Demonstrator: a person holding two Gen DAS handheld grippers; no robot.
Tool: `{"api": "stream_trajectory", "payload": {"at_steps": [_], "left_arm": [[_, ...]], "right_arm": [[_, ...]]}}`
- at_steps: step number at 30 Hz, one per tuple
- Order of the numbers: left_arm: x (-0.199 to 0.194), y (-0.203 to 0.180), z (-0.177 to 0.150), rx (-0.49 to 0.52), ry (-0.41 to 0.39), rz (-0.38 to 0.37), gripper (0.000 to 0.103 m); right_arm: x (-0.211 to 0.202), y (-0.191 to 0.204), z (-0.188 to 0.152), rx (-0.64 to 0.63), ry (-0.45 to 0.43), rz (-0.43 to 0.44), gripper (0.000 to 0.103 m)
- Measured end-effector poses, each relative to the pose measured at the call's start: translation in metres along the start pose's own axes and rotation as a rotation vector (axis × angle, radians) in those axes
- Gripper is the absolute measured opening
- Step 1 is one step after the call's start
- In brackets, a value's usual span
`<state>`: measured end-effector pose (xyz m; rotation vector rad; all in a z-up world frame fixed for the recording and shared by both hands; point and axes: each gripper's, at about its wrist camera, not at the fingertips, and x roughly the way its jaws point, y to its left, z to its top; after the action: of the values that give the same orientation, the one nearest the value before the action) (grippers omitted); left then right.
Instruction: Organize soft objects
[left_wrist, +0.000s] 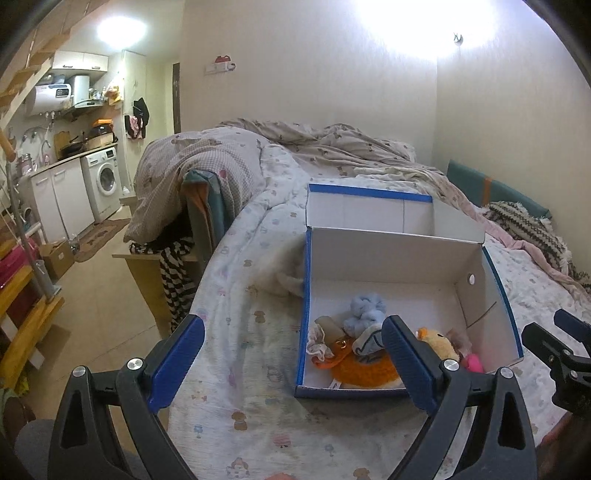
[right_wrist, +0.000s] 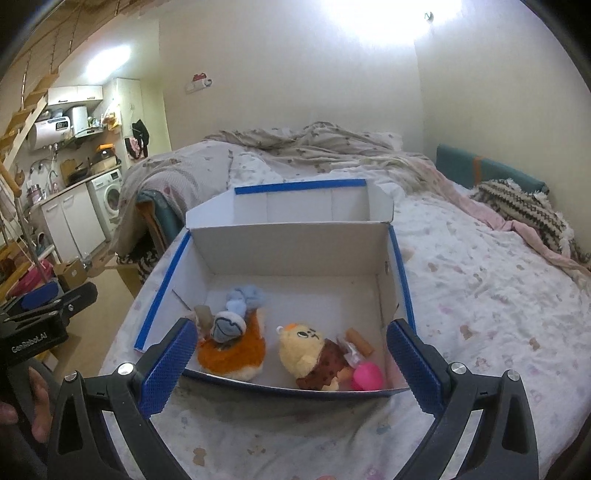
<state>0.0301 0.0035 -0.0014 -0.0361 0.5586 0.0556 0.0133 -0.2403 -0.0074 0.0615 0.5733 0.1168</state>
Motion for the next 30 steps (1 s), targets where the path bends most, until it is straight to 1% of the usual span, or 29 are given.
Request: {"api": "stream_trajectory", "payload": {"at_steps": [10,30], "left_arm": [[-0.0009,0.0028,-0.0018,-0.003,0.005,0.009,0.096],[-0.0004,0.003,-0.003,0.011,0.02,-0.004,0.096]], "right_arm": [[0.0078,0.0004,-0.0015,-0.016,0.038,-0.017,0.103],[0.0068,-0.0015,0.0001,0.001,0.016,-0.018,0.103]]}}
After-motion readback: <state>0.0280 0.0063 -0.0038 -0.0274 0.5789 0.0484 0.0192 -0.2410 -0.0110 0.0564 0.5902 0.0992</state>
